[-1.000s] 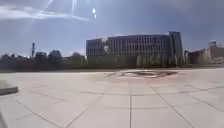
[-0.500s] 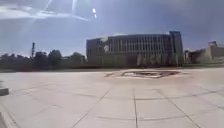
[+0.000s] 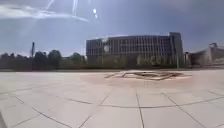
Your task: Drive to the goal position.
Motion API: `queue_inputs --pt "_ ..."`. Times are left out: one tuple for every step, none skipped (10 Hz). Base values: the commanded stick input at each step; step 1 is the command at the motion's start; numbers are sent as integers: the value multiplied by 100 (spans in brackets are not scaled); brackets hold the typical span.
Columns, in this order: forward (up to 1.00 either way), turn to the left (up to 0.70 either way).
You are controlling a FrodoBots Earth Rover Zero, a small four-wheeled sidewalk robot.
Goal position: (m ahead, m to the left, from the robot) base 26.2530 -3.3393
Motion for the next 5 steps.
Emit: queue_inputs --pt "70 1" --pt "70 1" --pt "70 1" --pt "70 1" --pt "70 1"
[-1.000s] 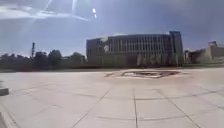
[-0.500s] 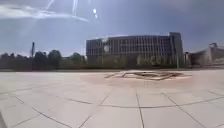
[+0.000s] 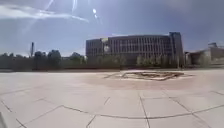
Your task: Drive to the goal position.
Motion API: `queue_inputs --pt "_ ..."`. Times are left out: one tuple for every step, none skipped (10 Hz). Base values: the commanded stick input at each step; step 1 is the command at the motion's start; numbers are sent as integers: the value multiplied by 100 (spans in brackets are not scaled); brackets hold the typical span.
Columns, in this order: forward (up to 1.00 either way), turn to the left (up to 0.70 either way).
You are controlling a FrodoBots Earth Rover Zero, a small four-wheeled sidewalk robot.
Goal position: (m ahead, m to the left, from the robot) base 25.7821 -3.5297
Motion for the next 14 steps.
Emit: queue_inputs --pt "70 1" --pt "70 1" --pt "70 1" --pt "70 1" --pt "70 1" --pt "70 1" --pt "70 1" --pt "70 1" --pt "70 1" --pt "70 1" --pt "70 1" --pt "70 1" --pt "70 1" --pt "70 1"
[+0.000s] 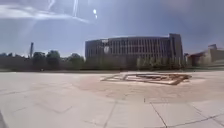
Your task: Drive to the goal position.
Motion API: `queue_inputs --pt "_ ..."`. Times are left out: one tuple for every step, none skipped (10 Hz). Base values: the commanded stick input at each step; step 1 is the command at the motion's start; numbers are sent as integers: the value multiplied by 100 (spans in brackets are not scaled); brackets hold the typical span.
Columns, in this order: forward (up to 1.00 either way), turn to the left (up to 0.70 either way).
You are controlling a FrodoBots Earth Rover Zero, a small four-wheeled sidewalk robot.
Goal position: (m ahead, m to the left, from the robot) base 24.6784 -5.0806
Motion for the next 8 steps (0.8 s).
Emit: queue_inputs --pt "70 2" --pt "70 9" --pt "70 34" --pt "70 34" --pt "70 34" --pt "70 34" --pt "70 34" --pt "70 25"
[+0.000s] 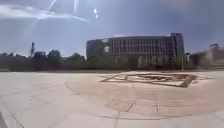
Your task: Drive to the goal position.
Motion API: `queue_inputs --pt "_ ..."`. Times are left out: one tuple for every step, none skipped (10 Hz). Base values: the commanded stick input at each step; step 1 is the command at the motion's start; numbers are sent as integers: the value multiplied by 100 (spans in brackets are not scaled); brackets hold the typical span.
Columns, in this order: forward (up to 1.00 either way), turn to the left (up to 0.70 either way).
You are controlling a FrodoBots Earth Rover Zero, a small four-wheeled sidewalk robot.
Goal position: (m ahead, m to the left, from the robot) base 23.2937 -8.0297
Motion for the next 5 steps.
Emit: queue_inputs --pt "70 1" --pt "70 -1" --pt "70 -1" --pt "70 -1" --pt "70 -1"
